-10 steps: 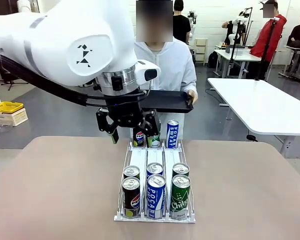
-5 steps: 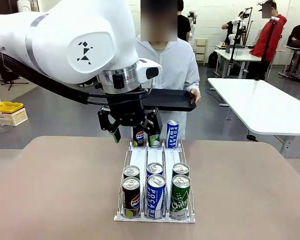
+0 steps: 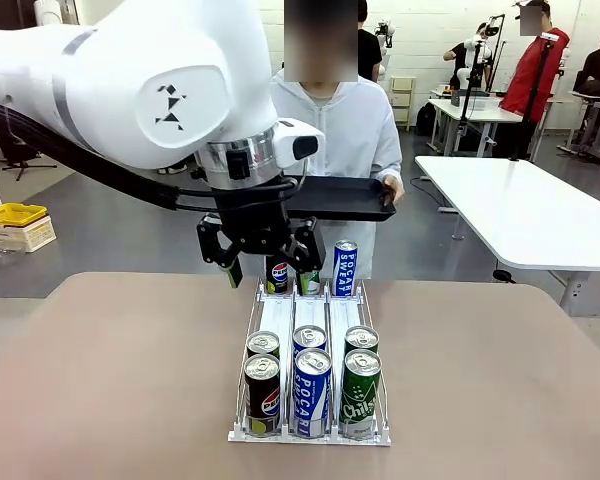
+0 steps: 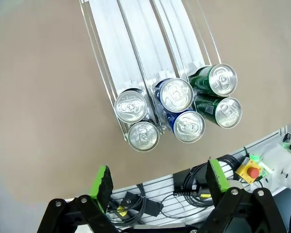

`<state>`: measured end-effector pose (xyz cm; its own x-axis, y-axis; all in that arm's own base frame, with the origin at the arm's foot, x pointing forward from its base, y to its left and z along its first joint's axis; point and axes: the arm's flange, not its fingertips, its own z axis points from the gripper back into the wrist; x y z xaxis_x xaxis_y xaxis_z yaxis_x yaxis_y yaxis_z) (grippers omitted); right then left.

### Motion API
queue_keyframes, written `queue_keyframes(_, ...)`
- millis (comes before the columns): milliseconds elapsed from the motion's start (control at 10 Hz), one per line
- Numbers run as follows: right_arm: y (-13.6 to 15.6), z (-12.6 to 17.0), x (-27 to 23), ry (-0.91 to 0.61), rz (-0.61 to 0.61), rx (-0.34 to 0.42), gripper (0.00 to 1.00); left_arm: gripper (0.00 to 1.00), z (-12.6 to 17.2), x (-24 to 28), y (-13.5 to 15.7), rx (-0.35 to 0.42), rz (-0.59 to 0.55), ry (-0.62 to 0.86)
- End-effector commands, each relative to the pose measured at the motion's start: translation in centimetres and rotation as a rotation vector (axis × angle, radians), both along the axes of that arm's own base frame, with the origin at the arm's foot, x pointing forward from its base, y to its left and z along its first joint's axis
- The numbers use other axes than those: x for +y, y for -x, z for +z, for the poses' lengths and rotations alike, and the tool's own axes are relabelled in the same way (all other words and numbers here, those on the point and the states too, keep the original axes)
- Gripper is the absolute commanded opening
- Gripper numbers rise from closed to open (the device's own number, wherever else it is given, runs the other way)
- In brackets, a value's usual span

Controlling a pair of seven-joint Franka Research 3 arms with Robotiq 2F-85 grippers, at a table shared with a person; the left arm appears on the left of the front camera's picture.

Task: Retrieve and hand over the desired beverage to the person.
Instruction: Pick up a can of the same type that the person held from the Automatic Can Dispenser.

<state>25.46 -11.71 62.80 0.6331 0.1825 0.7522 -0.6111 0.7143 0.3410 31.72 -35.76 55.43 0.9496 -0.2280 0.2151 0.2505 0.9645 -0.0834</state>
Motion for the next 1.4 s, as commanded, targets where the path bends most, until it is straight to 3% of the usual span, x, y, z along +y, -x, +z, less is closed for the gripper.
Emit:
queue_keyframes(0,-0.2,0.1,0.0,-0.023,0.022,-0.012,1.0,1.0,-1.8,-3.9,0.0,0.004,0.037,-0.047)
queue_keyframes(300,-0.2,0.1,0.0,-0.023,0.022,-0.012,1.0,1.0,-4.6,-7.6,-0.2,0.045,0.138,-0.094)
queue_keyframes(600,-0.2,0.1,0.0,-0.023,0.022,-0.012,1.0,1.0,-6.7,-8.0,-0.6,0.086,0.2,-0.071)
queue_keyframes(1100,-0.2,0.1,0.0,-0.023,0.022,-0.012,1.0,1.0,-9.4,-8.3,-0.4,0.158,0.129,-0.076)
queue_keyframes(1300,-0.2,0.1,0.0,-0.023,0.022,-0.012,1.0,1.0,-10.0,-7.8,-0.3,0.143,0.086,-0.082)
